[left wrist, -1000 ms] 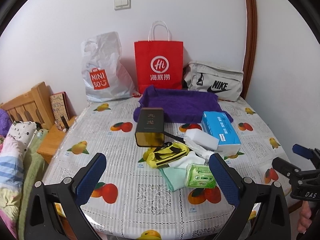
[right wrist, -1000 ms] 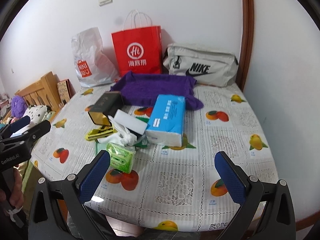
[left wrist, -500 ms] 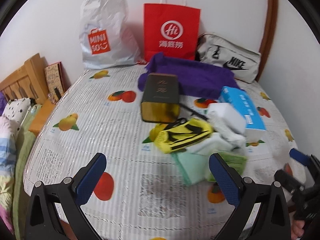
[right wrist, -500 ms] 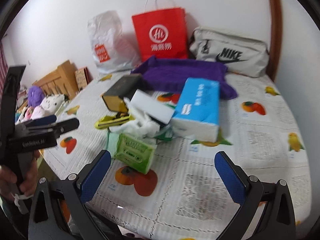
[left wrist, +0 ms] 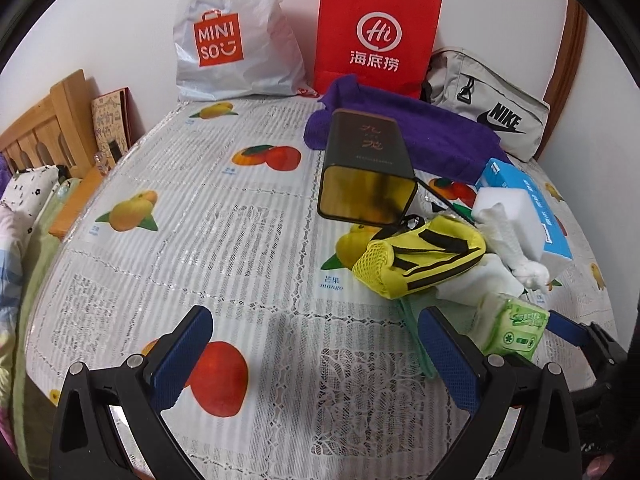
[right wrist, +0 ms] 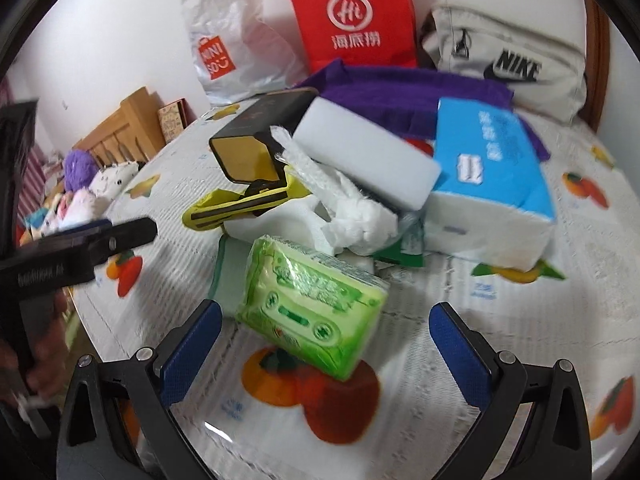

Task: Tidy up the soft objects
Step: 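Grasp the green wet-wipes pack with the right gripper, then grasp the yellow striped mesh pouch with the left gripper while the right holds the green pack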

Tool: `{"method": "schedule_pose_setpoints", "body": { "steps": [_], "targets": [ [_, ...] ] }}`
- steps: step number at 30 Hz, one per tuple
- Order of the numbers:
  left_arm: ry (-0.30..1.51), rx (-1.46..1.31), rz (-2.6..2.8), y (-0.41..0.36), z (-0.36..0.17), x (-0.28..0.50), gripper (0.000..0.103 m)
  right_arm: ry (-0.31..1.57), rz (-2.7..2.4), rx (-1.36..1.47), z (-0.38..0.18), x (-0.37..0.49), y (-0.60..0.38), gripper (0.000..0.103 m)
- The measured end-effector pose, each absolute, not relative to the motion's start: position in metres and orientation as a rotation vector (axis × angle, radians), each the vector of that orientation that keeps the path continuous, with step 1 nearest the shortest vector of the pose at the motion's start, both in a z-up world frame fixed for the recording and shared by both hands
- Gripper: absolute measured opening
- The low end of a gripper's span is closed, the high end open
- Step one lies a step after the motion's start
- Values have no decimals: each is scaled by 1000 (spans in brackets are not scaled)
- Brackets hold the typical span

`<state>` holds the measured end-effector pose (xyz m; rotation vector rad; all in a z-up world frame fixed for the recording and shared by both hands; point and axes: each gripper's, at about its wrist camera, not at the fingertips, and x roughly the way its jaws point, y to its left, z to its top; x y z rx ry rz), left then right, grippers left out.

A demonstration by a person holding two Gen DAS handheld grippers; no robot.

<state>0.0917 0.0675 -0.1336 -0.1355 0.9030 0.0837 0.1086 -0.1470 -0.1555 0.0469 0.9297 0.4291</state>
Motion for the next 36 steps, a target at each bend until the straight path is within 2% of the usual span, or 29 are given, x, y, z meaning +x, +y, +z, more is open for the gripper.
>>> {"method": "schedule_pose_setpoints", "body": {
  "steps": [7, 8, 9, 10, 23, 25, 32, 33, 35, 36],
  "targets": [
    [907, -154, 61, 73, -141, 97, 103, 958, 408, 99, -166, 125, -131, 101],
    [905, -158, 57, 74, -141, 98, 103, 947, 407, 95, -166, 124, -129, 94],
    [901, -164, 52, 75, -141, 99, 103, 933, 409, 86, -165, 123, -128, 79],
    [899, -172, 44, 76, -141, 100, 103, 928, 410, 65, -164, 121, -127, 72],
    [905, -253, -24, 63, -142, 135, 102, 897, 450, 24, -138, 104, -155, 70],
    [932, -272, -34, 65, -146, 143, 84, 891, 445, 23, -137, 103, -162, 70],
    [1017, -271, -32, 59, -168, 167, 74, 897, 400, 42, -140, 108, -190, 70],
    [1015, -254, -28, 57, -169, 168, 70, 900, 393, 41, -142, 109, -193, 70],
    [1011, -211, -42, 49, -171, 169, 55, 910, 385, 36, -145, 111, -198, 70],
    [1009, -208, -52, 49, -171, 168, 44, 916, 377, 32, -147, 112, -200, 70]
  ]
}}
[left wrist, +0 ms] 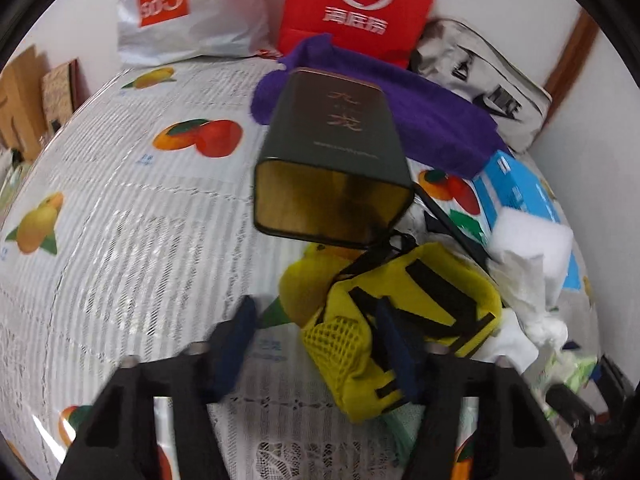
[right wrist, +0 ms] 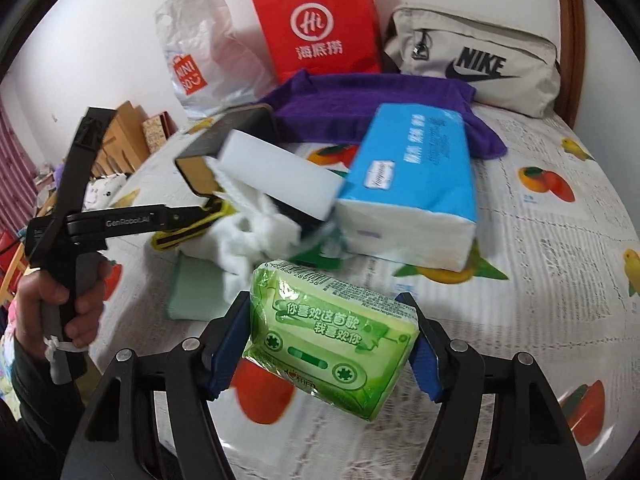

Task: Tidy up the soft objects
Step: 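Grasp the yellow striped mesh pouch with the left gripper while the right holds the green pack, then carry the yellow pouch and green pack over the purple towel with both grippers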

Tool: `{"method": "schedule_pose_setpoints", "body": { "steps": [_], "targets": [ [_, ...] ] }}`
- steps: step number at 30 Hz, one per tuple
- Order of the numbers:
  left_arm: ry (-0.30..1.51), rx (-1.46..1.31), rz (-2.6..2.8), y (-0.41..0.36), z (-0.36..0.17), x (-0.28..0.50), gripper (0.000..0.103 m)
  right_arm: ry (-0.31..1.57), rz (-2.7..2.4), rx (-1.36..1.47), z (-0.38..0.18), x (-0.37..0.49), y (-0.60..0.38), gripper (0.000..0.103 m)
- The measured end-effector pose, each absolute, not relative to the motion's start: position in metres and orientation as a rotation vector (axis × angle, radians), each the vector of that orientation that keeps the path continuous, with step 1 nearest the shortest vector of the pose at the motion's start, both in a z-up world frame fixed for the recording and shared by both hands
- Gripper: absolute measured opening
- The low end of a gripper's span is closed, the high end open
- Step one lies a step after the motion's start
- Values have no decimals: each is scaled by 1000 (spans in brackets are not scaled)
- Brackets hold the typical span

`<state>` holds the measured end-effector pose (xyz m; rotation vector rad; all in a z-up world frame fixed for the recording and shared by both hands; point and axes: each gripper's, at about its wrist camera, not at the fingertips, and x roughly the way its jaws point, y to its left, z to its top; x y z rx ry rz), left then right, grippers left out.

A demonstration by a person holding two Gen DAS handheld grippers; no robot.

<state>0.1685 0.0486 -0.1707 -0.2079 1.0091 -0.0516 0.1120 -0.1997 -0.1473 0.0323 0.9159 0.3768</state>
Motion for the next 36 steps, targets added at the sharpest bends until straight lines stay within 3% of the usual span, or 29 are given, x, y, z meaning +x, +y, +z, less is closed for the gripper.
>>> {"method": "schedule_pose_setpoints", "body": {
  "steps": [1, 6, 10, 36],
  "targets": [
    [1006, -217, -71, 48, -170, 168, 34, 926, 361, 30, -151, 114, -203, 70],
    [976, -197, -89, 49, -168, 159, 30, 957, 328, 52, -162, 120, -214, 70],
    [952, -182, -74, 56, -158, 149, 16, 961, 323, 37, -165, 120, -213, 70],
    [849, -215, -70, 96, -105, 117, 14, 889, 299, 34, -117, 109, -220, 67]
  ]
}}
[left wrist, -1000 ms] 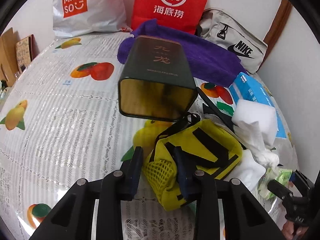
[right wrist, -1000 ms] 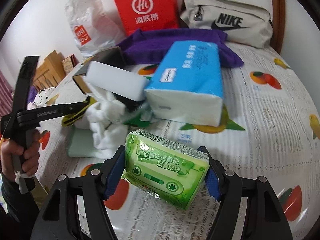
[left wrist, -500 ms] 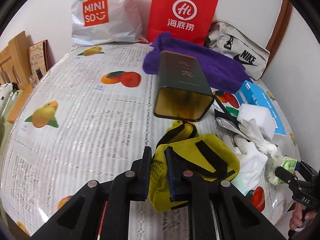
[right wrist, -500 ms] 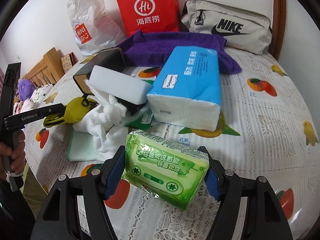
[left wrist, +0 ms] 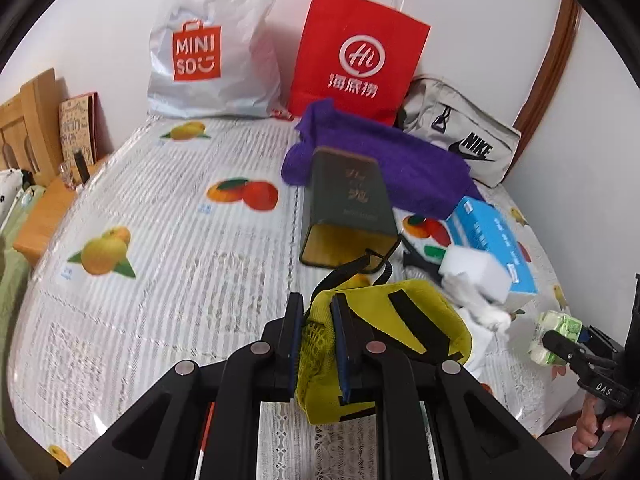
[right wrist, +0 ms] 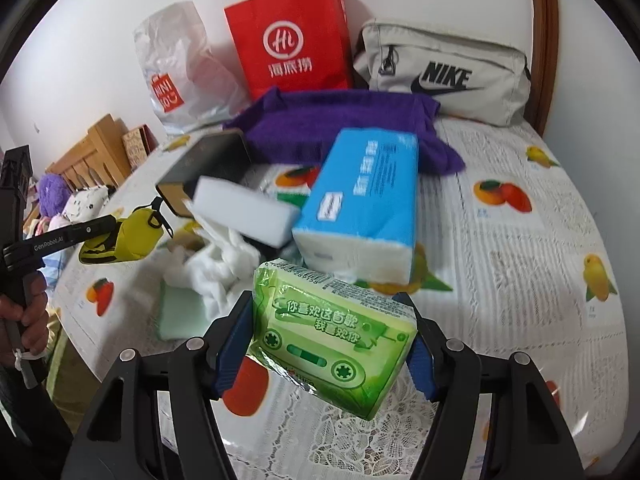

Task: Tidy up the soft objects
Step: 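Carry the yellow pouch and green pack over the purple towel with both grippers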

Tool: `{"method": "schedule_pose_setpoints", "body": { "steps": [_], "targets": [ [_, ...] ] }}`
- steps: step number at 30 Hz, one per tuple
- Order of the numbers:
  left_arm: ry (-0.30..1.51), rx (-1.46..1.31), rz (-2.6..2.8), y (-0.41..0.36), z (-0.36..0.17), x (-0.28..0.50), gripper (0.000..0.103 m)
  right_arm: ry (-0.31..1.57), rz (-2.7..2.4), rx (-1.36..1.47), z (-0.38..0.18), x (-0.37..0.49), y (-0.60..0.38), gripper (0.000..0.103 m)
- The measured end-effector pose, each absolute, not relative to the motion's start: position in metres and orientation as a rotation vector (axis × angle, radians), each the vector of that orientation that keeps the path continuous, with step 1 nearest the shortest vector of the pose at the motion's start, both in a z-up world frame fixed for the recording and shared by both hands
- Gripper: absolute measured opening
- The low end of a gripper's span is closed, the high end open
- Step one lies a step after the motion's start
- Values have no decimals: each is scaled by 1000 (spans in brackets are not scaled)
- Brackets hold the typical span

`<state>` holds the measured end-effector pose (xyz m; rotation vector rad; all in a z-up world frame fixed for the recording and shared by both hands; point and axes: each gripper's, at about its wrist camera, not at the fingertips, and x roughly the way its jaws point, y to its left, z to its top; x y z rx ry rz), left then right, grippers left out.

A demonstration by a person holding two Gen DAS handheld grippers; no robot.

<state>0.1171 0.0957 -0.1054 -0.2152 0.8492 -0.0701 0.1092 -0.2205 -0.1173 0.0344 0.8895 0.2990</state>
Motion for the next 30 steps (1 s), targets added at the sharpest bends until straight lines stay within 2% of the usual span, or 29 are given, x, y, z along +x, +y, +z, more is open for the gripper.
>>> {"method": "schedule_pose_setpoints", "body": {
  "steps": [12, 30],
  "targets": [
    [829, -208, -77, 100, -70, 151, 14, 856, 334, 9, -79, 150, -219, 67],
    [831, -171, -93, 85, -55, 257, 14, 869, 318, 34, -65, 296, -230, 67]
  ]
}}
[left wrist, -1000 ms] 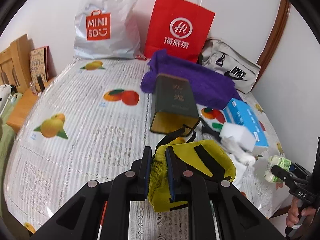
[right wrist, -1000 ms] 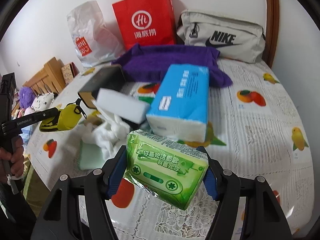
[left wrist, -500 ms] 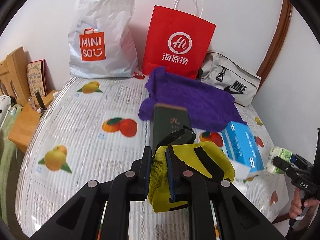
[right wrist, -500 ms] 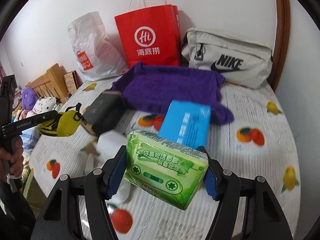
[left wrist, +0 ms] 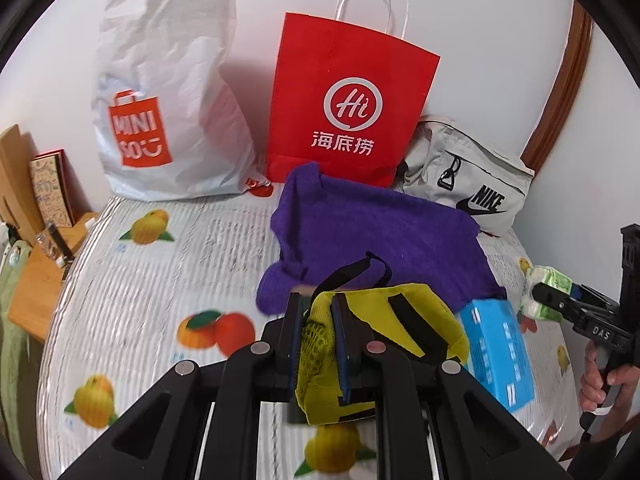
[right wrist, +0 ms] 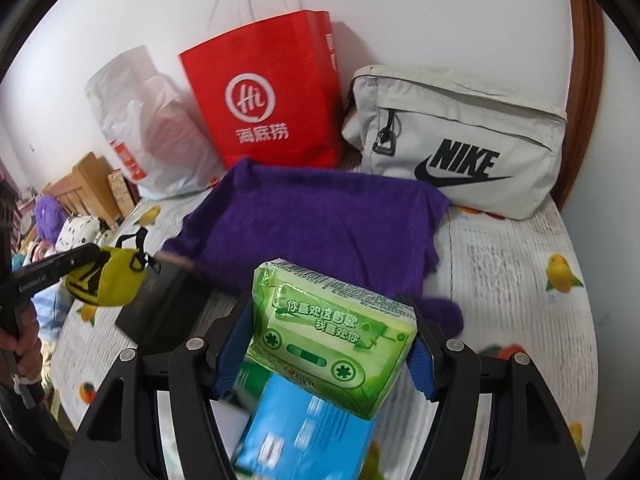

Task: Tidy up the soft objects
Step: 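Carry the yellow pouch and green pack over the purple towel with both grippers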

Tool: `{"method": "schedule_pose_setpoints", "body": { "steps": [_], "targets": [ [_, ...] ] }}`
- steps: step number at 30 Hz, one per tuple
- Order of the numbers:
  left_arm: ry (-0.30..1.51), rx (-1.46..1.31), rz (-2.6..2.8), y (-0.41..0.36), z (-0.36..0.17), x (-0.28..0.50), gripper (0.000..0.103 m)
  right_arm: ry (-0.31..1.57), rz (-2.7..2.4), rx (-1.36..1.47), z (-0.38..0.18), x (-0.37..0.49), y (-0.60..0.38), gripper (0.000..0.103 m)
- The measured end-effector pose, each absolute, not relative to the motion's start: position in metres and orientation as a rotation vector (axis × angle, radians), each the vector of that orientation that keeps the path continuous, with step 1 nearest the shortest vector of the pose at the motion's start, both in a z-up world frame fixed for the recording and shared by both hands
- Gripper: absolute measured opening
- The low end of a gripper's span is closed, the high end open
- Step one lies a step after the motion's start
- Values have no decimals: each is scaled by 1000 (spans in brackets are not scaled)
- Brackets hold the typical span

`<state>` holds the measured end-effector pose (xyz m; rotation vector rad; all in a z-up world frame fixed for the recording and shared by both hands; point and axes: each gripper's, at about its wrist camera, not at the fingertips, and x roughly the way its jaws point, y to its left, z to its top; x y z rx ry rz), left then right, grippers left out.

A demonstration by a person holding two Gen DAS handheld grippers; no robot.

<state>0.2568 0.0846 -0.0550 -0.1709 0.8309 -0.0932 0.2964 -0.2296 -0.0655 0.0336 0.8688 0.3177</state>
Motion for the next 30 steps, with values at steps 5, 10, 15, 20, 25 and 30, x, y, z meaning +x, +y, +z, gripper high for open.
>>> {"method": "schedule_pose_setpoints", "body": {
  "steps": [5, 10, 15, 20, 25, 30],
  "targets": [
    [842, -167, -96, 79, -59, 295, 14, 900, 325, 27, -77, 336, -229, 67],
    [855, -136, -88, 72, -68, 337, 14, 952, 329, 7, -99, 369, -228, 67],
    [875, -108, -99, 63, -81, 380, 14, 1011, 341, 6, -116, 393, -228, 67],
    [893, -93, -105, 58, -97, 415, 14, 1051, 341, 3, -132, 407, -227, 67],
    [917, -69, -102, 56, -108, 440, 14, 1080, 325, -24, -143, 413, -225, 67],
    [947, -49, -87, 54, -116, 459, 14, 1119, 328, -52, -150, 423, -220, 67]
  ]
}}
